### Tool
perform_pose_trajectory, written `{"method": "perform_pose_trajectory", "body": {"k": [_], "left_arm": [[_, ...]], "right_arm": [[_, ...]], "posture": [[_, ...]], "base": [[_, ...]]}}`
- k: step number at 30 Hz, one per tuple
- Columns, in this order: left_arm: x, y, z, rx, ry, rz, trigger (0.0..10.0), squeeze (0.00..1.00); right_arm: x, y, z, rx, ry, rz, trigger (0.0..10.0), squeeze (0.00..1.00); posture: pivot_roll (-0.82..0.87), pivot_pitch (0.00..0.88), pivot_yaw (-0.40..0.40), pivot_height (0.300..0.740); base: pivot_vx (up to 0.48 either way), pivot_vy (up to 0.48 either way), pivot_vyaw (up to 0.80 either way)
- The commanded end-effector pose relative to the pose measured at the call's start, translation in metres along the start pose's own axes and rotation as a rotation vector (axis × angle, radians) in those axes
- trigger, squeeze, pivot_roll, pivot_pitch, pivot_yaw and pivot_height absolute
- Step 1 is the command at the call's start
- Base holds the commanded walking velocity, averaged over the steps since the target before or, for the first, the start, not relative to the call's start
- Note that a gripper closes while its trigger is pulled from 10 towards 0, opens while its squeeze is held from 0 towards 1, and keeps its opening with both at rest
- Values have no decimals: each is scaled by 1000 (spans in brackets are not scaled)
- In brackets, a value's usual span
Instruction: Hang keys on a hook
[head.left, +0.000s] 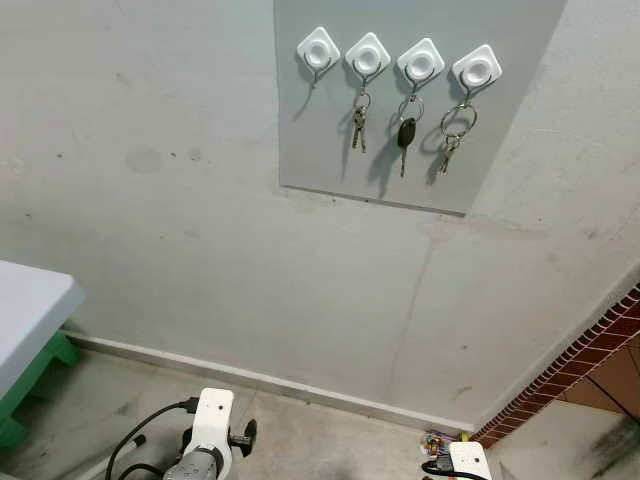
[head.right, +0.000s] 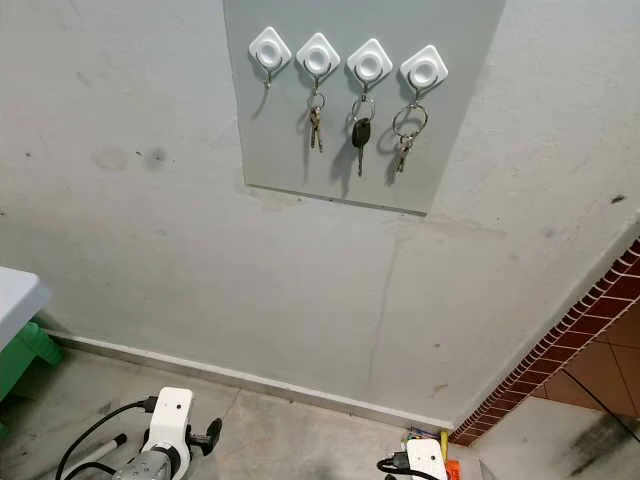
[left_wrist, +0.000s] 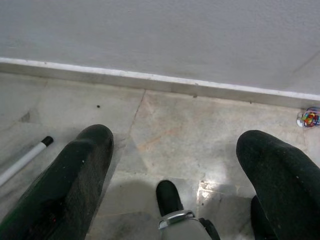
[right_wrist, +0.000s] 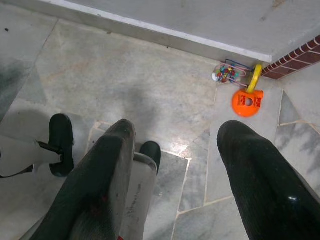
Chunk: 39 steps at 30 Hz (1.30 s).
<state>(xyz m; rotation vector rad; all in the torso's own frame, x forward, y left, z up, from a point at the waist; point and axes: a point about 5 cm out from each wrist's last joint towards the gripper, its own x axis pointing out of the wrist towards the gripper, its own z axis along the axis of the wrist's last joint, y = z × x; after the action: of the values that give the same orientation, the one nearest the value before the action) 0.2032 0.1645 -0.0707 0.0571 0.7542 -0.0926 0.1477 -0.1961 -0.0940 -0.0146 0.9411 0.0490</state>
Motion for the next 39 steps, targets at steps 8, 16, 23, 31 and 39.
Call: {"method": "perform_pose_trajectory", "body": {"k": [8, 16, 23, 31, 39], "left_arm": [[-1, 2, -2, 3, 12, -2, 10000, 0], [0, 3, 1, -9, -6, 1, 10000, 0], [0, 3, 2, -11, -15, -1, 10000, 0], [0, 1, 1, -20, -14, -4, 10000, 0], [1, 0, 10, -34, -66, -9, 10000, 0]], "right_arm": [[2, 3, 4, -33, 1, 6, 10000, 0], [3, 4, 7, -27, -10, 5, 10000, 0], [3, 5, 8, -33, -21, 13, 10000, 0], [3, 4, 9, -28, -30, 8, 10000, 0], [3, 2, 15, -18, -72, 11, 10000, 0]], "posture": [[-61, 0, 2, 740], [-58, 0, 3, 740], [-59, 0, 2, 740], [-60, 13, 1, 740], [-55, 24, -1, 740]], "base": [[0, 0, 800], [0, 0, 800], [0, 0, 800], [0, 0, 800], [0, 0, 800]]}}
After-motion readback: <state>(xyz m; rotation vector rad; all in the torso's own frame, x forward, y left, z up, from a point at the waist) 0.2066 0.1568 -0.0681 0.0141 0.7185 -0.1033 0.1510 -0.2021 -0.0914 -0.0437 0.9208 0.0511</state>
